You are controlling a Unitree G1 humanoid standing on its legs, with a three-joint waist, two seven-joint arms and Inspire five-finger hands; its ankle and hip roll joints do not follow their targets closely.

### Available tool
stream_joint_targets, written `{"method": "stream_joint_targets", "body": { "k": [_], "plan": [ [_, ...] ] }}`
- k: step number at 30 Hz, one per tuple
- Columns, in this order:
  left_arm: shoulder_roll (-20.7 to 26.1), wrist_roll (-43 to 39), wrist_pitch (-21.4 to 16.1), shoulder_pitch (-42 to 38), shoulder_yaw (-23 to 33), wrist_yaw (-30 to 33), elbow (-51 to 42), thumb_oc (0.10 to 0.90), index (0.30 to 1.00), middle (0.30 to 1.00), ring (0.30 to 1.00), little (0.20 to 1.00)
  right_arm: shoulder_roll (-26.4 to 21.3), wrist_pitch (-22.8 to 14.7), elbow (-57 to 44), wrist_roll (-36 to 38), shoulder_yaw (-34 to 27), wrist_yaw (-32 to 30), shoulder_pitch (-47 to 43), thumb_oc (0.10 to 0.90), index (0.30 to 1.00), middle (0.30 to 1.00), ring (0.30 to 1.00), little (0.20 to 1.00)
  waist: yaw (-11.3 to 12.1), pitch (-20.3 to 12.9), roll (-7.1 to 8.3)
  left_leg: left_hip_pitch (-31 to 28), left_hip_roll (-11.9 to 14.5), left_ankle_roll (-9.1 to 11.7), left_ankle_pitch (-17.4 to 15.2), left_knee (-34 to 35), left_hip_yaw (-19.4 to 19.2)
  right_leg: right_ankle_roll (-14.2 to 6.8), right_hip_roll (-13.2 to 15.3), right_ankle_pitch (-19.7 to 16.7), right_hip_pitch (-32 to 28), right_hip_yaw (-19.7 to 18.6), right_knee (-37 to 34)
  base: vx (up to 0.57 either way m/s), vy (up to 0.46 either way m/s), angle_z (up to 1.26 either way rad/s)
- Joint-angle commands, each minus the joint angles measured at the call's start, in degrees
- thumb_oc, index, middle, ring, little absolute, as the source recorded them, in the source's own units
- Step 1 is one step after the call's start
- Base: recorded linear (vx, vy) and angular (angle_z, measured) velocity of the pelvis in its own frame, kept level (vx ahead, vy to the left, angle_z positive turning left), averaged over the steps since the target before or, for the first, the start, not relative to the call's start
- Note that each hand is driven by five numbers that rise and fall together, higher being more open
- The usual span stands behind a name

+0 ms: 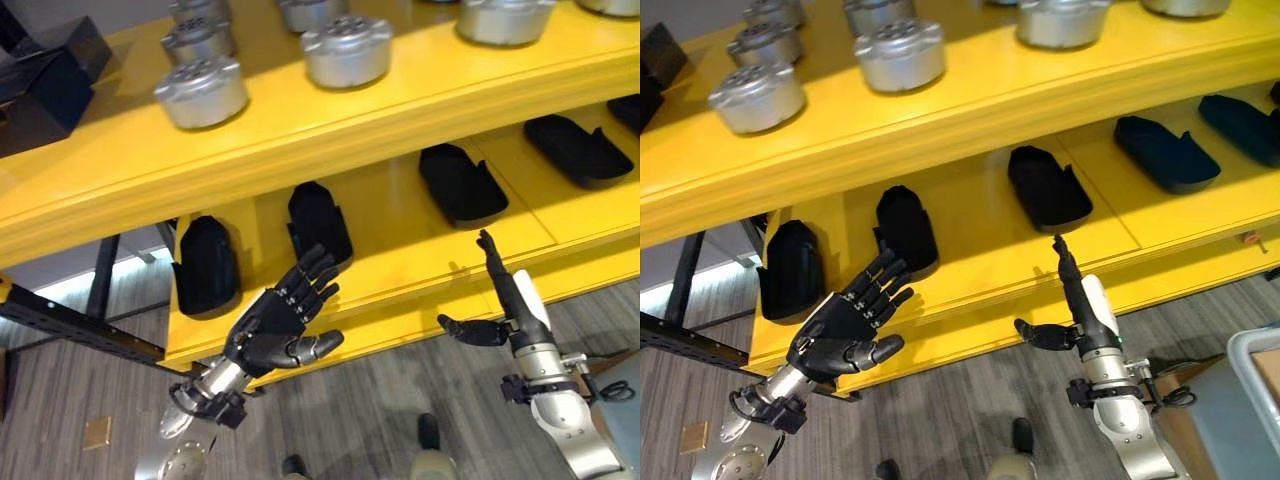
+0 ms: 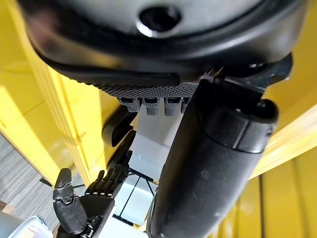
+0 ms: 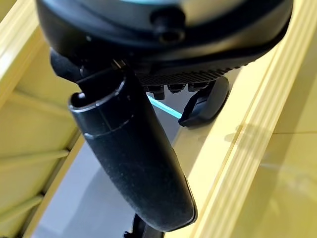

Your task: Move parts from the plastic box to the shelf.

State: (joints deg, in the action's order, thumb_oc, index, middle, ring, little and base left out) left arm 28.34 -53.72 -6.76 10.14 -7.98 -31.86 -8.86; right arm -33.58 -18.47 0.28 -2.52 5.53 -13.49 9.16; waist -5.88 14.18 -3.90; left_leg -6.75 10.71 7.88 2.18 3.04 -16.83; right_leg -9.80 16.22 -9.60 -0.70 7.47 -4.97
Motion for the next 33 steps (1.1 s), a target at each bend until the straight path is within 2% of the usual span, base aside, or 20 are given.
{"method": "stream_joint_targets", "body": {
  "k": [1,3,7,9,14,16,21,23,25,26,28,29,30,31,33],
  "plan": [
    [1.55,-4.43,-4.90,0.78,4.77,-3.15,-5.20,0.900,1.000,1.000,1.000,1.000,0.41,-7.01,-6.15,0.87,0.59,-0.82,-5.66,0.900,1.000,1.000,1.000,1.000,1.28,-4.14,2.07,0.28,0.94,-2.24,-0.56,-2.75,-0.18,2.83,-3.36,7.24,-3.09,4.29,3.75,-0.01,0.148,0.19],
    [1.47,-3.55,-5.07,1.20,4.85,-4.03,-4.88,0.900,1.000,1.000,1.000,1.000,2.11,-5.14,-6.12,2.25,0.81,0.43,-4.90,0.900,1.000,1.000,1.000,1.000,1.79,-4.40,2.53,-0.42,-0.17,-2.83,-1.56,-1.64,0.19,1.62,-2.40,6.55,-3.73,4.97,3.18,-0.01,0.186,0.12],
    [1.38,-3.46,-5.42,2.51,5.59,-4.96,-5.40,0.900,1.000,1.000,1.000,1.000,2.84,-4.76,-7.58,0.78,0.64,1.20,-3.56,0.900,1.000,1.000,1.000,1.000,2.69,-4.54,3.12,-0.75,-0.68,-3.28,-1.70,-0.62,0.48,0.54,-1.43,6.06,-4.00,6.27,2.81,-0.03,0.112,0.26],
    [1.60,-3.13,-6.09,3.21,6.13,-4.45,-5.40,0.900,1.000,1.000,1.000,1.000,2.32,-2.45,-8.56,0.94,0.75,2.38,-3.96,0.900,1.000,1.000,1.000,1.000,3.78,-4.58,3.60,-0.89,-1.12,-3.55,-1.59,0.34,0.93,0.07,-1.03,5.87,-4.73,7.61,1.99,-0.07,0.199,0.28],
    [2.06,-3.53,-6.32,4.03,7.15,-5.05,-5.63,0.900,1.000,1.000,1.000,1.000,0.90,-2.24,-9.23,-0.04,0.64,4.34,-4.17,0.900,1.000,1.000,1.000,1.000,5.08,-4.69,4.15,-0.46,-1.95,-3.97,-1.65,0.64,1.71,-0.55,-0.38,5.47,-5.44,8.81,1.23,-0.04,0.133,0.14],
    [2.72,-3.26,-6.51,3.76,7.46,-6.58,-5.12,0.900,1.000,1.000,1.000,1.000,-0.08,-1.95,-9.45,-1.12,1.42,4.55,-4.90,0.900,1.000,1.000,1.000,1.000,6.30,-4.46,4.73,-0.02,-3.11,-4.84,-1.88,0.68,2.26,-1.44,0.82,5.44,-5.48,9.84,2.39,-0.07,0.258,0.13],
    [3.04,-4.57,-3.91,1.82,6.41,-9.91,-4.15,0.900,1.000,1.000,1.000,1.000,0.23,-1.10,-8.31,-1.64,2.71,2.71,-6.55,0.900,1.000,1.000,1.000,1.000,7.59,-3.83,4.94,1.30,-5.77,-7.45,-2.75,-0.24,2.95,-1.06,3.65,5.73,-4.30,11.35,9.81,-0.04,0.211,0.31],
    [2.44,-7.99,-1.16,1.17,5.10,-12.63,-3.96,0.900,1.000,1.000,1.000,1.000,1.08,-0.49,-7.55,-1.93,3.74,2.09,-7.34,0.900,1.000,1.000,1.000,1.000,7.87,-3.35,5.07,1.37,-6.92,-8.68,-3.34,-0.74,2.18,-1.05,4.89,4.21,-3.03,12.57,14.00,-0.01,0.219,0.32],
    [1.46,-8.42,-0.48,0.67,4.03,-13.28,-4.06,0.900,1.000,1.000,1.000,1.000,2.23,-0.72,-6.66,-3.01,5.35,1.78,-8.44,0.900,1.000,1.000,1.000,1.000,8.09,-2.54,5.09,0.66,-7.39,-9.39,-4.09,-0.78,0.86,-1.65,5.91,2.38,-0.71,13.33,19.30,-0.01,0.153,0.31],
    [1.20,-6.22,-1.11,0.11,3.32,-12.71,-4.21,0.900,1.000,1.000,1.000,1.000,3.04,-0.84,-6.55,-3.77,6.16,1.74,-8.91,0.900,1.000,1.000,1.000,1.000,8.02,-2.01,5.06,0.17,-7.40,-9.69,-4.28,-0.59,0.31,-1.68,5.15,3.00,0.18,12.80,21.78,0.00,0.064,-0.02],
    [1.28,-5.88,-1.72,-1.00,1.45,-11.26,-5.17,0.900,1.000,1.000,1.000,1.000,3.36,-1.33,-6.96,-3.55,6.67,1.68,-9.18,0.900,1.000,1.000,1.000,1.000,7.30,-1.62,5.10,-0.01,-7.05,-10.04,-4.34,-0.23,0.92,-0.91,0.06,6.25,1.17,10.18,23.13,0.02,-0.015,-0.36],
    [1.29,-6.25,-1.55,-1.11,1.28,-11.22,-5.32,0.900,1.000,1.000,1.000,1.000,3.32,-1.38,-7.05,-3.38,6.71,1.66,-9.17,0.900,1.000,1.000,1.000,1.000,7.21,-1.59,5.11,-0.02,-7.02,-10.06,-4.37,-0.22,1.02,-0.83,-0.45,6.63,1.21,9.97,23.15,0.06,-0.067,-0.27],
    [1.17,-7.81,-1.08,-1.96,0.44,-10.29,-5.84,0.900,1.000,1.000,1.000,1.000,2.94,-1.39,-7.72,-2.35,6.86,2.01,-8.99,0.900,1.000,1.000,1.000,1.000,6.59,-1.47,5.33,0.12,-6.81,-9.84,-4.46,-0.43,1.45,0.78,-5.08,10.94,0.35,9.31,20.94,0.06,-0.084,-0.06],
    [0.93,-7.12,-1.47,-3.19,-0.92,-9.08,-6.23,0.900,1.000,1.000,1.000,1.000,2.01,-1.65,-8.59,-0.74,6.42,3.06,-8.68,0.900,1.000,1.000,1.000,1.000,5.86,-1.48,5.66,0.63,-6.87,-9.39,-4.38,-0.92,1.71,3.59,-10.38,14.45,-0.60,8.50,17.79,0.05,-0.095,0.06],
    [0.74,-6.11,-2.77,-5.97,-3.80,-7.25,-6.61,0.900,1.000,1.000,1.000,1.000,1.05,-2.67,-9.12,-0.28,5.50,3.60,-7.81,0.900,1.000,1.000,1.000,1.000,4.62,-0.99,6.39,3.17,-7.77,-9.07,-4.99,-4.43,3.46,5.62,-12.82,15.57,-0.99,5.59,15.03,-0.01,-0.073,0.15]
  ]
}}
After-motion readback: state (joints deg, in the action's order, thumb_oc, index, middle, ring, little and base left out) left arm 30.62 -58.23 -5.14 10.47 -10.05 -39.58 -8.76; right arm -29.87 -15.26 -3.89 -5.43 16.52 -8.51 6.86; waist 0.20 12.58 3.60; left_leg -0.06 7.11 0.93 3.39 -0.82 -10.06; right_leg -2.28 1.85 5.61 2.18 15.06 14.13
